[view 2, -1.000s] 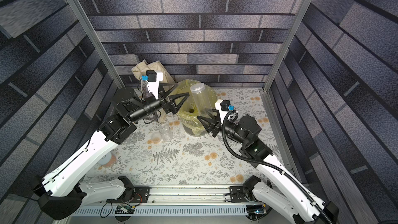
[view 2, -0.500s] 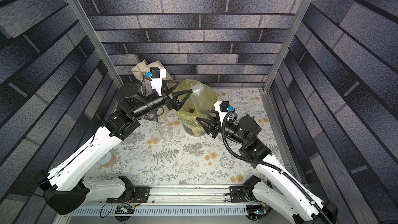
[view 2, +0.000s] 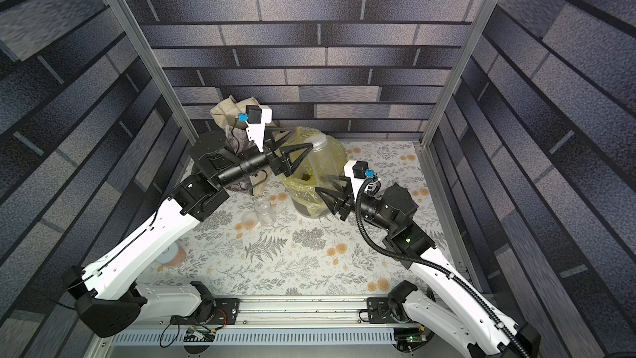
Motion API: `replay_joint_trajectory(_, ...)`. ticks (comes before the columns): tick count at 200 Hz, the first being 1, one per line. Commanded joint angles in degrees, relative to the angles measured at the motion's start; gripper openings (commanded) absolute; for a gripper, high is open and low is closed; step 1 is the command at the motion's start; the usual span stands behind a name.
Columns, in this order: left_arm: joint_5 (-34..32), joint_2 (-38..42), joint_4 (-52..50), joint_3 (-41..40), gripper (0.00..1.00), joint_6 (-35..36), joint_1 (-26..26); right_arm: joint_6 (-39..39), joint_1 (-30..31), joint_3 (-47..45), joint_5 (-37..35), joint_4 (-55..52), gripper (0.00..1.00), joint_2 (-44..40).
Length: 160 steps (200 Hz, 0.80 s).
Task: Empty moldy mung beans from jars
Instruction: Open the lid of the jar.
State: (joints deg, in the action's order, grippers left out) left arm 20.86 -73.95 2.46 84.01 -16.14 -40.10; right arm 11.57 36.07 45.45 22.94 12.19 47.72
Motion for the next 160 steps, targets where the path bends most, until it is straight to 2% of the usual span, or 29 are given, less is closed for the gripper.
replay_joint_trajectory(1, 0.9, -1.0, 0.4, 2.5, 1.00, -0.9, -0.2, -0.9, -0.1, 0.3, 2.5, 2.3, 0.33, -0.4)
replay_joint_trajectory(115, 2.5, -4.0, 0.3, 4.2, 1.00, -1.3, -0.4, -1.0, -0.1, -0.1, 2.4, 2.8, 0.33, -0.9)
replay_joint_trajectory(160, 4.5, -5.6, -0.9, 6.5, 0.92, -1.3, -0.5, -1.3, -0.1, -0.1, 2.1, 2.6, 0.33, -1.1)
